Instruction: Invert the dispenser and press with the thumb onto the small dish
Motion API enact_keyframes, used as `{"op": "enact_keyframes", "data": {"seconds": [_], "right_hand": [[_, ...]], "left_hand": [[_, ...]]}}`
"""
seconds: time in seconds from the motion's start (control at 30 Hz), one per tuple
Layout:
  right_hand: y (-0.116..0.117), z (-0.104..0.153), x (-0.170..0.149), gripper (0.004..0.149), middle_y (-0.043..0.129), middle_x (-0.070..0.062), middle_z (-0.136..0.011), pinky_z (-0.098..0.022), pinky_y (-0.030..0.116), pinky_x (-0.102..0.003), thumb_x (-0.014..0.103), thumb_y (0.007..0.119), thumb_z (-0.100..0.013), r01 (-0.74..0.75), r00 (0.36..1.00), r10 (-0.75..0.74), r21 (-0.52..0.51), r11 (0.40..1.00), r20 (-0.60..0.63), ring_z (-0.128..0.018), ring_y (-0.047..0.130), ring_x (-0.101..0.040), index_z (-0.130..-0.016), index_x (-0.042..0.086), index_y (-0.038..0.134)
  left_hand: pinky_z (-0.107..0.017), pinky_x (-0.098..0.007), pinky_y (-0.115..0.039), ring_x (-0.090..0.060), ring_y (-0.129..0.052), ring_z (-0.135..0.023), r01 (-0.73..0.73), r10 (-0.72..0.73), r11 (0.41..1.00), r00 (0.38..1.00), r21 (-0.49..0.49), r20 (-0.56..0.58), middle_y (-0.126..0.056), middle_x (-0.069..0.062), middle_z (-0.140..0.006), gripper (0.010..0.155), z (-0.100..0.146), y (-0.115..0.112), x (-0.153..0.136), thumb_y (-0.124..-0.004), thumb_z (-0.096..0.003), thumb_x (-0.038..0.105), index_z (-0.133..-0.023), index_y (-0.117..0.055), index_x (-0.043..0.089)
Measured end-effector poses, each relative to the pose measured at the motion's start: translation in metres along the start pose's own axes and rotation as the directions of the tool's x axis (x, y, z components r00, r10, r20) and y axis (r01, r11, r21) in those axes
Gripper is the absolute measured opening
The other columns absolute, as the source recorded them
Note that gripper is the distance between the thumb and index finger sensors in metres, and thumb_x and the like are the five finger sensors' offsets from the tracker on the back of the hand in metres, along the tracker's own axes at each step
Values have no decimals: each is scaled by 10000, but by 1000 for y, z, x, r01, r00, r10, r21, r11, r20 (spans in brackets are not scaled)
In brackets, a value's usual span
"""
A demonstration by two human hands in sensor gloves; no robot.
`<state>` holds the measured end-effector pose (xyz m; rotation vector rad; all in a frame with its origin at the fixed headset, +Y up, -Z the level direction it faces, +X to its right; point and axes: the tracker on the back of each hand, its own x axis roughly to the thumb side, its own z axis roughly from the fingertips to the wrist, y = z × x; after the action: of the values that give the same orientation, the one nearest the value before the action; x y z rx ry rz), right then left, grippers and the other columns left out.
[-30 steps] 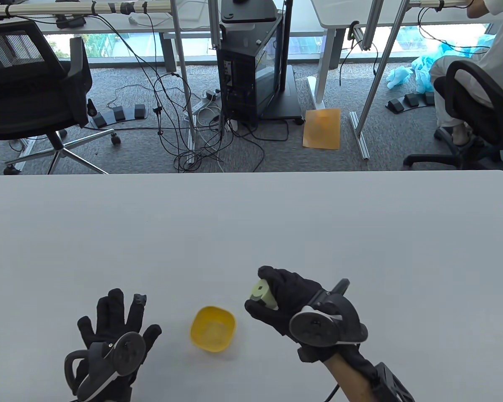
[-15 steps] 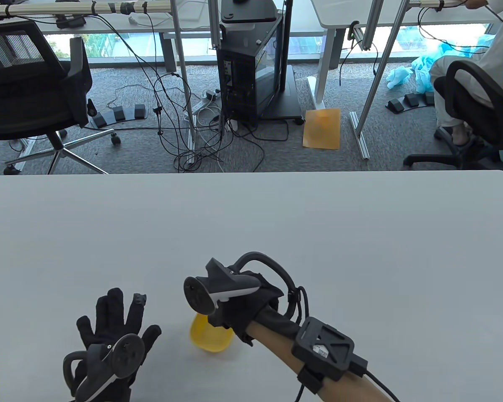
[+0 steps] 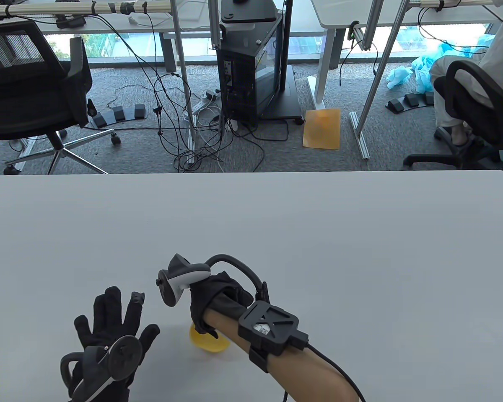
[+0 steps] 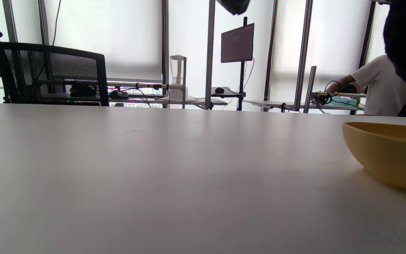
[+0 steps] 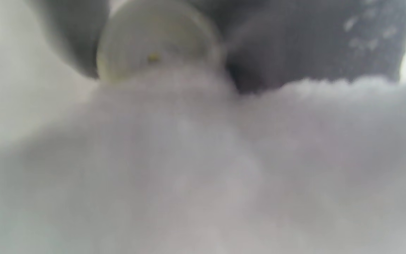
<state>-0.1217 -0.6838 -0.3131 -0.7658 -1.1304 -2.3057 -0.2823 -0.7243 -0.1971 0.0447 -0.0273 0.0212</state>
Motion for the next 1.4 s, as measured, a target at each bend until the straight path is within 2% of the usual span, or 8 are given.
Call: {"op": "enact_keyframes", "data": {"seconds": [0.2, 0.57, 0.77, 0.9, 0.97, 1.1, 1.17, 1.4], "right_hand": [[6, -19, 20, 795, 967, -364, -687, -308, 890, -561, 520, 767, -595, -46, 999, 47, 77, 996, -11, -458, 1077, -405, -922, -202, 817], [-4, -9, 18, 783, 922, -348, -739, -368, 855, -575, 532, 758, -596, -89, 996, 89, 4, 996, -21, -523, 1037, -413, -955, -163, 777], [-4, -7, 31, 744, 911, -282, -777, -397, 871, -525, 561, 719, -599, -369, 929, 366, -82, 926, -43, -563, 1036, -350, -973, -81, 759], [-2, -8, 36, 718, 909, -281, -784, -404, 876, -518, 543, 694, -617, -392, 920, 391, -60, 918, -32, -573, 1039, -346, -978, -75, 755], [-1, -8, 36, 711, 907, -284, -785, -407, 876, -520, 536, 687, -621, -389, 921, 387, -40, 921, -41, -578, 1037, -348, -980, -75, 752], [0, -3, 29, 743, 895, -308, -782, -380, 876, -528, 538, 704, -608, -298, 954, 298, -140, 944, -20, -565, 1028, -369, -978, -104, 740], [2, -1, 24, 789, 856, -317, -823, -399, 856, -546, 557, 748, -588, -216, 976, 215, -23, 976, -37, -605, 1000, -391, -1008, -109, 696], [10, 20, 7, 790, 863, -320, -822, -403, 858, -538, 547, 767, -577, -162, 986, 166, -161, 974, 12, -607, 1005, -402, -1005, -113, 700]], "left_hand": [[-715, -785, -350, -506, -392, -1173, 2, -2, 1000, 1000, 4, 6, -290, -229, -1289, 779, 1, 1, 1, -380, -562, 701, -1234, -392, 309], [-715, -784, -351, -506, -392, -1172, -12, 11, 1000, 1000, 16, 18, -291, -230, -1288, 779, 4, 3, 1, -383, -562, 700, -1234, -395, 306], [-716, -783, -350, -504, -392, -1173, 2, -2, 1000, 1000, 3, 30, -287, -227, -1289, 773, 4, 0, 4, -389, -564, 699, -1232, -394, 310], [-716, -784, -350, -506, -390, -1172, 7, -7, 1000, 1000, 1, 30, -288, -229, -1288, 776, 4, 0, 5, -392, -563, 701, -1232, -395, 308], [-716, -783, -352, -507, -392, -1172, 6, -6, 1000, 1000, 3, 27, -290, -230, -1287, 775, 4, 0, 5, -393, -563, 701, -1231, -396, 310], [-716, -784, -350, -507, -389, -1172, 5, -5, 1000, 1000, 1, 22, -288, -231, -1288, 779, 3, 1, 4, -394, -562, 702, -1233, -394, 306], [-716, -783, -349, -509, -389, -1171, 6, -6, 1000, 1000, -3, 23, -288, -231, -1288, 779, 3, 0, 5, -394, -563, 703, -1233, -393, 306], [-717, -783, -350, -506, -389, -1172, 13, -13, 1000, 999, -22, 32, -288, -230, -1288, 779, 2, -2, 8, -393, -562, 703, -1233, -394, 308]]}}
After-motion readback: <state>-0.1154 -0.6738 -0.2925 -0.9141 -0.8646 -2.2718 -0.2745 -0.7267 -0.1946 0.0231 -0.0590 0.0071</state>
